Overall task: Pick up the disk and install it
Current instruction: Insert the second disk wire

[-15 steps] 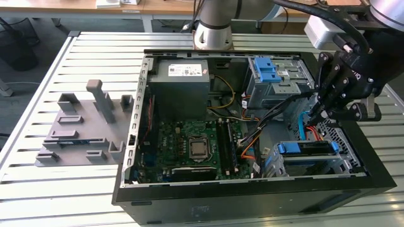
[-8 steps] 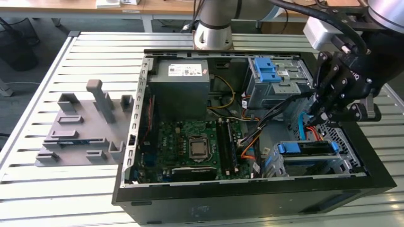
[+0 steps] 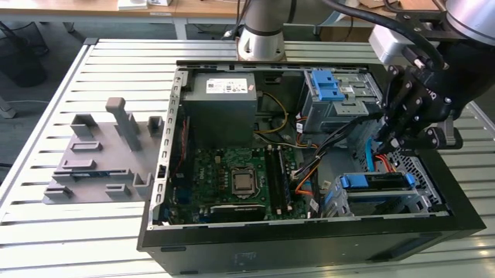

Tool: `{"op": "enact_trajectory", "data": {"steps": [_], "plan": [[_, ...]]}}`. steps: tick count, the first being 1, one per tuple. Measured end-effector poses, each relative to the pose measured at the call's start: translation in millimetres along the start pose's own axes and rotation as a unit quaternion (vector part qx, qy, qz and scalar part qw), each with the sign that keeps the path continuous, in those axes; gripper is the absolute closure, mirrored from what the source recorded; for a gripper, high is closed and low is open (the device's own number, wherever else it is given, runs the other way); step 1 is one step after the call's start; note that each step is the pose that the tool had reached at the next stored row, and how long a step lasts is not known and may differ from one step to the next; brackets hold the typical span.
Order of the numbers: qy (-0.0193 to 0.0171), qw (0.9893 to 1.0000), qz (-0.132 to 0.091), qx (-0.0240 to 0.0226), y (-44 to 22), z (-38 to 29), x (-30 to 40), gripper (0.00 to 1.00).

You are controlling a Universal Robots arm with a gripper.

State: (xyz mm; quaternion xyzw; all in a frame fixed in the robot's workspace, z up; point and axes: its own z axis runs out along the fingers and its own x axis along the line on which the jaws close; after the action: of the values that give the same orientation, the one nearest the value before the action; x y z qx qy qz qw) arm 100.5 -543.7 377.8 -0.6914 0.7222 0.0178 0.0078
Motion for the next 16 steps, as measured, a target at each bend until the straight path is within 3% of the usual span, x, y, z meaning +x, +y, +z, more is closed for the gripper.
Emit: {"op": "enact_trajectory", "data": {"steps": [11,16], "plan": [[0.0001,1.0,0.0,0.0,-0.6,6.3,-0.7,0.75],[-0.0005,1.0,0.0,-0.0002,-1.3,7.9,-0.6,0.84]]}}
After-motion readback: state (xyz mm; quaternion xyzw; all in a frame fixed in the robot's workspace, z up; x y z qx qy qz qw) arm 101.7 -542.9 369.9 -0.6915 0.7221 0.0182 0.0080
